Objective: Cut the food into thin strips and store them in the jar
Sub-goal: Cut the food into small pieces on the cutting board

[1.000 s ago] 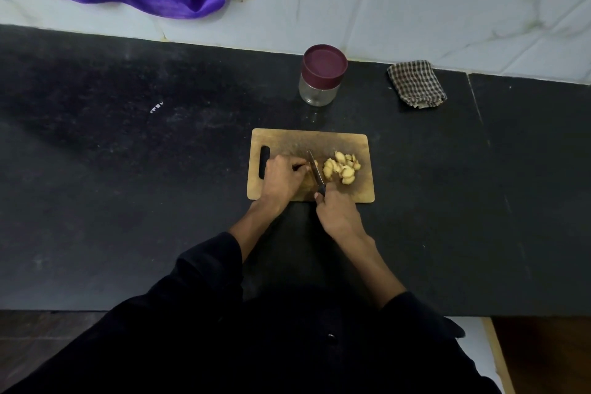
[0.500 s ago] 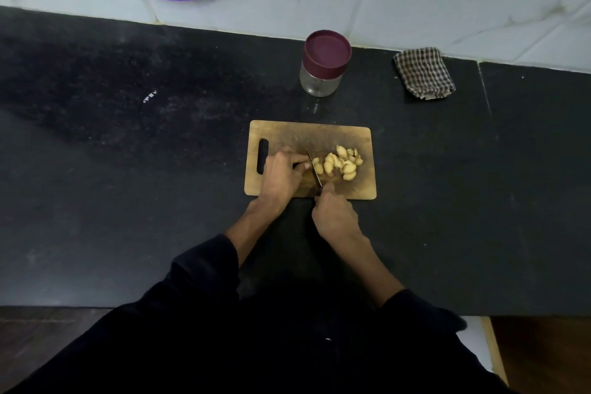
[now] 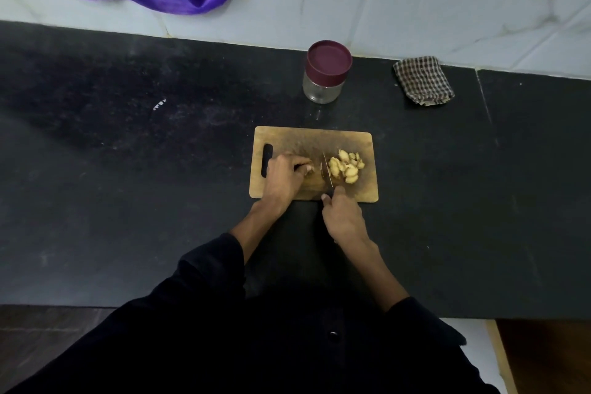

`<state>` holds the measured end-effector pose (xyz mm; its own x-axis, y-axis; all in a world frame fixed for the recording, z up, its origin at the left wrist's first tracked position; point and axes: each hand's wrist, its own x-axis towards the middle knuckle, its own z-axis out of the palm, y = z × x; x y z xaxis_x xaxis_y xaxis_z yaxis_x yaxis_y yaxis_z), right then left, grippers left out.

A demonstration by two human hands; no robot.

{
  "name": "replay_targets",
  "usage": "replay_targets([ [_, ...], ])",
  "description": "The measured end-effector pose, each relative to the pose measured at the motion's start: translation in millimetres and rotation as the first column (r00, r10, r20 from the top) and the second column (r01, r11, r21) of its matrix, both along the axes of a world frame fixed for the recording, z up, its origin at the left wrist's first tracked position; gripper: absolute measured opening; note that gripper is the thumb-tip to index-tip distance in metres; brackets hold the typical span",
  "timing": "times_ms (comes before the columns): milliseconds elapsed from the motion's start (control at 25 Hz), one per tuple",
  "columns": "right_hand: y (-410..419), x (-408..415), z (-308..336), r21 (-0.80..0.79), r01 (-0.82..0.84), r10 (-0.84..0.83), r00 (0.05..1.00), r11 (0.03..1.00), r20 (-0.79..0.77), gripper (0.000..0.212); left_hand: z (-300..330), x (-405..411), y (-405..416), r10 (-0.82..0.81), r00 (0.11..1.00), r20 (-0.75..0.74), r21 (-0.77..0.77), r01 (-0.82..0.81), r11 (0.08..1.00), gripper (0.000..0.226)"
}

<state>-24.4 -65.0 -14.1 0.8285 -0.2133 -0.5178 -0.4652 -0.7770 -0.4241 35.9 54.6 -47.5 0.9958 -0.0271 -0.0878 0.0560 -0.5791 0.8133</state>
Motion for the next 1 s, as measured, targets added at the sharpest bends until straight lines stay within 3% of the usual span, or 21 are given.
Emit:
replay_targets([
  [160,1.3,2.5,6.0,0.02,-0.071,0.07,0.996,0.997,0.056,0.027,-4.7,1.8,1.5,0.013,1.0,-0.024,-0.044,-0.014,0.999,0.018],
  [1000,7.4,9.9,3.9,-0.052,-0.151,0.152,0.988,0.987,0.012,0.02,-3.1,4.5,2.2,0.006,0.998,-0.058,-0.067,-0.01,0.998,0.018],
])
